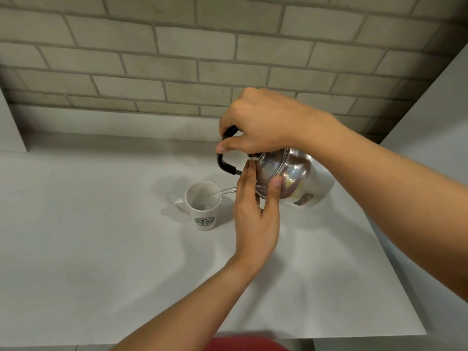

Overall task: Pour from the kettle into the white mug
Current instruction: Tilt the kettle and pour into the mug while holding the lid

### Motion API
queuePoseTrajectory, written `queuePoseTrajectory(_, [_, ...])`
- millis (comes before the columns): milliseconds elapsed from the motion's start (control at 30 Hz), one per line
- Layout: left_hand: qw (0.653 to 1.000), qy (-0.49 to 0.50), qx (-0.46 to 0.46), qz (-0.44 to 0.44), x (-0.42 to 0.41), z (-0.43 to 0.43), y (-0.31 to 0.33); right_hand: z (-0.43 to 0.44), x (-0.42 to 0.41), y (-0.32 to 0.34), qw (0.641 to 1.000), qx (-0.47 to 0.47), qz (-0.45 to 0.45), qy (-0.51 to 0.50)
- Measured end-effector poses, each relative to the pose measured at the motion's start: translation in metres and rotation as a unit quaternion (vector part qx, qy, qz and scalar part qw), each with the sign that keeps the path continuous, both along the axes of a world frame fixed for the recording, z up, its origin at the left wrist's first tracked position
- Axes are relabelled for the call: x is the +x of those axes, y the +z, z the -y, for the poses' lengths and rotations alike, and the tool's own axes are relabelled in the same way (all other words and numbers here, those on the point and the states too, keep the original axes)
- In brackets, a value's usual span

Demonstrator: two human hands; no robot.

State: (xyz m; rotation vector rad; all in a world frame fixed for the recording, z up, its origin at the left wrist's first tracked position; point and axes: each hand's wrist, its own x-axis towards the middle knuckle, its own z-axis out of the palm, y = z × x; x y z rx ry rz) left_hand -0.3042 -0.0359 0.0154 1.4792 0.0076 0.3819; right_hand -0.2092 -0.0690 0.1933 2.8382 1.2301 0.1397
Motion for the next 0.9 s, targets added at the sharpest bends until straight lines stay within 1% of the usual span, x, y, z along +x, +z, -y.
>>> queuePoseTrajectory(900, [0.999,-0.001,-0.042,0.008,0.003,-0.003,0.015,-0.018,0.003,0.011,0.999,-0.052,-0.007,-0.014])
